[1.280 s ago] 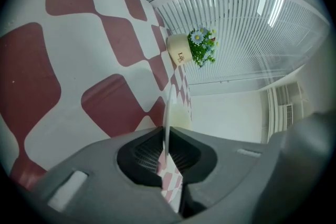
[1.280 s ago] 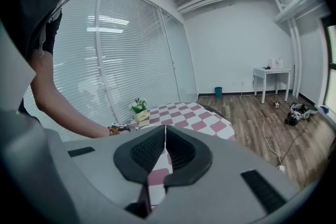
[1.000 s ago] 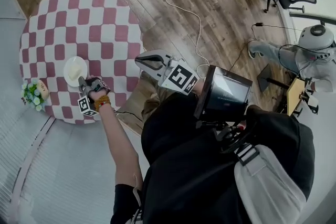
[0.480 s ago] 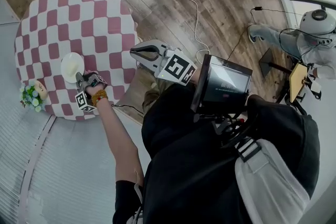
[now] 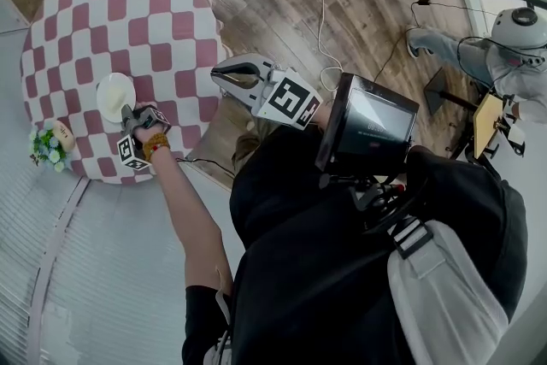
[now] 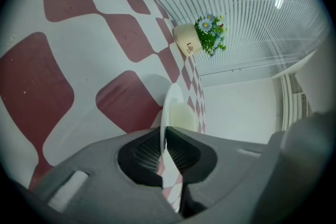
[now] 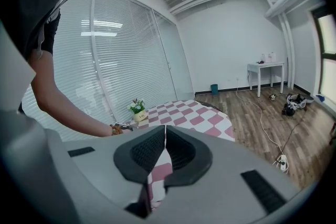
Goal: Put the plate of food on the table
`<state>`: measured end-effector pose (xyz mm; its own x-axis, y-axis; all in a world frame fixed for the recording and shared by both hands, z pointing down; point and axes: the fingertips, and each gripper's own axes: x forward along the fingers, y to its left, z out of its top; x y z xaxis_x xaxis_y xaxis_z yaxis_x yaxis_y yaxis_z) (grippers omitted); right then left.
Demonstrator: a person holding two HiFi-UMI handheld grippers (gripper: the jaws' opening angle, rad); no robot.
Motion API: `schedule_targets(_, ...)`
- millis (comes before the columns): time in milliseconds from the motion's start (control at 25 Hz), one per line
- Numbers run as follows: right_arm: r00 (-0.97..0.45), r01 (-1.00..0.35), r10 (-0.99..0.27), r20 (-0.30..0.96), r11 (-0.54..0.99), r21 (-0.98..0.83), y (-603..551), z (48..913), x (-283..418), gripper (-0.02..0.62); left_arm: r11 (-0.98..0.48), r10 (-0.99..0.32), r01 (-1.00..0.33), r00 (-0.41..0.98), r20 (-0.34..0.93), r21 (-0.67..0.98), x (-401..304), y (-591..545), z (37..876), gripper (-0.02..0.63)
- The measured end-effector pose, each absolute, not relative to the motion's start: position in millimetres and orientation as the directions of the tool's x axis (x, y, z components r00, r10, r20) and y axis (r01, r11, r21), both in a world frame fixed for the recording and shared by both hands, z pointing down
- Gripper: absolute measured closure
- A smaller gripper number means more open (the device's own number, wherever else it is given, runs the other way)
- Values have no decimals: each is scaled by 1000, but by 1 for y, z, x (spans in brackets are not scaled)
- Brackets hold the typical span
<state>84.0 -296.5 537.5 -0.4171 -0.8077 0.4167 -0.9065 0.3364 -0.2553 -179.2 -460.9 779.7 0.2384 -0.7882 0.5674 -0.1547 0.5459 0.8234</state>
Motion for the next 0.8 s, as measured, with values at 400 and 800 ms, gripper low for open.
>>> schedule_targets(400,-421,-902,-819,390,332,-275,-297,528,87,581,594,-718,-218,290,632,775,-171,-457,777,589)
schedule_targets(800,-422,-901,-821,384,331,-281,-289,532,87,581,603,-706,-216,304,640,768,-176,-447,783,586)
